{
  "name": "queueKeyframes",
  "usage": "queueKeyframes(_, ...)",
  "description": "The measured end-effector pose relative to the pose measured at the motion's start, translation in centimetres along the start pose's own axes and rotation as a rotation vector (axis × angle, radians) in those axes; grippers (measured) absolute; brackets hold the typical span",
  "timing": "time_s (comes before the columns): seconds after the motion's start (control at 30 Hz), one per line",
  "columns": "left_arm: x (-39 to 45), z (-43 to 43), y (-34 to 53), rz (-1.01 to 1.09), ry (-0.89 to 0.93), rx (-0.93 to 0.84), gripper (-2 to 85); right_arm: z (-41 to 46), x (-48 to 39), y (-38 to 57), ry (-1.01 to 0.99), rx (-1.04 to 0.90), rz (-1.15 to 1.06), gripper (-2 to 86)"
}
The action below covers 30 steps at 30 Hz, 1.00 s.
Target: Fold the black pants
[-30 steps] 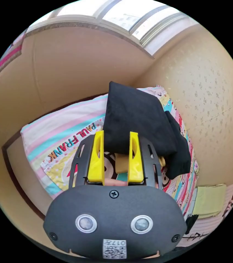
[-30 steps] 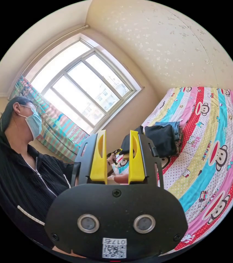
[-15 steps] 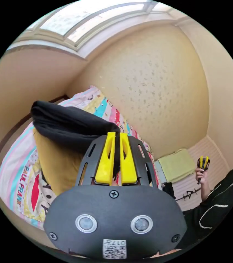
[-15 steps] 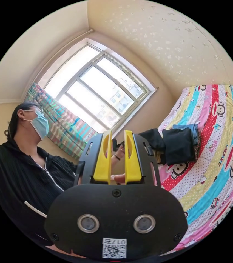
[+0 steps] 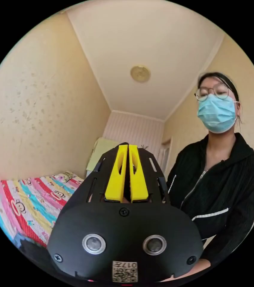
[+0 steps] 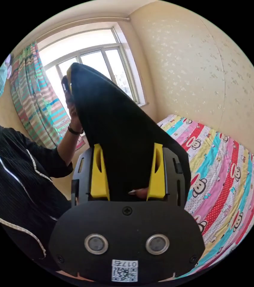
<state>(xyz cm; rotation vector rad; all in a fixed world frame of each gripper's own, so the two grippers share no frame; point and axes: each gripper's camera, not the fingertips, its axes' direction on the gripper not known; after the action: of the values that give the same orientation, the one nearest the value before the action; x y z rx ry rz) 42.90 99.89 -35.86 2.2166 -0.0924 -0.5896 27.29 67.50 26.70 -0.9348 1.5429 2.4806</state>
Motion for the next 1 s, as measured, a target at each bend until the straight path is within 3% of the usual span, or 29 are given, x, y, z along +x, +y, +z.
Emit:
queueKeyframes(0.07,3.2,5.3,-1.7,0.134,0.108,-0.084,-0.5,-5.4,-0.5,1.2,0.008,0.091,-0.069,6.2)
queueKeyframes(0.17,5.4,11.9,-3.0,0.098,-0.044,-0.163,-0.5,-11.7,0.8,3.2,0.096,0.164,-0.041,4.2)
queueKeyframes(0.3,4.8,13.4,-2.0,0.032,0.334,0.167,-0.4,-18.8,3.4,6.8,-0.024,0.332,0.032,3.4)
queueKeyframes(0.37,4.2,13.5,-0.6,-0.049,0.240,0.190,0.0,-24.6,5.2,9.1,-0.090,0.528,0.111,3.3)
queueKeyframes(0.43,4.0,13.6,2.3,-0.111,-0.007,0.138,2.3,-28.5,6.9,10.3,-0.136,0.628,0.149,3.3)
queueKeyframes(0.57,4.3,14.7,7.3,-0.178,-0.133,-0.017,9.9,-35.8,8.8,11.1,-0.266,0.785,0.104,3.4)
queueKeyframes(0.73,5.4,12.6,14.7,-0.249,-0.365,0.147,15.9,-41.2,10.4,9.4,-0.527,0.857,0.041,3.6)
queueKeyframes(0.87,7.4,15.1,16.0,-0.108,-0.251,0.137,21.0,-44.3,10.1,6.4,-0.537,0.813,0.013,3.8)
queueKeyframes(1.0,11.6,24.5,16.2,0.142,-0.247,-0.053,23.2,-45.3,10.4,4.7,-0.492,0.774,0.030,4.1)
